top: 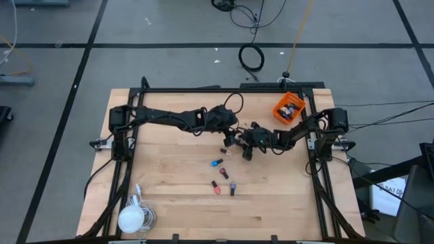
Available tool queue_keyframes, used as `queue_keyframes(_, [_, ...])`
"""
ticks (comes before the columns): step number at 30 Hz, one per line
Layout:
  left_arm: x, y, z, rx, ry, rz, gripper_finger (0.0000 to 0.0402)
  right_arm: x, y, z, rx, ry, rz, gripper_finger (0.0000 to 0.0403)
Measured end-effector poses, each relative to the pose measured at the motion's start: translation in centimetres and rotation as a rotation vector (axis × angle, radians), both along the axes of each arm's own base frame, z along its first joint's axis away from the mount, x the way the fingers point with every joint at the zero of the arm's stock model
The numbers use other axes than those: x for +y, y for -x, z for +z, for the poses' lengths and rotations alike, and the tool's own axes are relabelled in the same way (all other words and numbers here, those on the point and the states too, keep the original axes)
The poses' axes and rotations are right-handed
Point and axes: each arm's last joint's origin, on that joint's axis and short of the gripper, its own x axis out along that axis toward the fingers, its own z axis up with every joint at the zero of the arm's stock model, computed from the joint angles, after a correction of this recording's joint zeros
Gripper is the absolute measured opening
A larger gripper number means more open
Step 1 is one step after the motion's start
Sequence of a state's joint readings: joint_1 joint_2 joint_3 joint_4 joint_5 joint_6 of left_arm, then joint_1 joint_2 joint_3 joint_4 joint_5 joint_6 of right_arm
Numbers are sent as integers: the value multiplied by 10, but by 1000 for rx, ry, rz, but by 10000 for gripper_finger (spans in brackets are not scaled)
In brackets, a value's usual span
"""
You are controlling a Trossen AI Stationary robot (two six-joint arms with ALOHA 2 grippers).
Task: Pick & Place Nail Polish
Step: Put the green nail polish bottle into the orange basket
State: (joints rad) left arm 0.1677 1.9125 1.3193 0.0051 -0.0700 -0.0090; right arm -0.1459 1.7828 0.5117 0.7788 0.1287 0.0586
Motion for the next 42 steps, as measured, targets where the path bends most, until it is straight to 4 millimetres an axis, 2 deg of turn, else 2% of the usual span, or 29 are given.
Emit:
queue_keyframes(14, [0,-1,1,-15,-5,-4,243,-1,-2,-14,13,1,23,166])
queue_keyframes(18, [0,-1,1,-14,-6,-4,243,-1,-1,-16,30,-3,25,143])
queue_keyframes(27, [0,-1,1,-13,-6,-4,243,0,1,-18,72,13,48,58])
queue_keyframes(32, [0,-1,1,-12,-5,-4,243,0,2,-20,95,38,67,53])
queue_keyframes(37, [0,-1,1,-16,15,8,243,3,2,-12,106,98,83,53])
queue_keyframes(42, [0,0,0,-16,43,27,243,12,11,10,178,194,66,53])
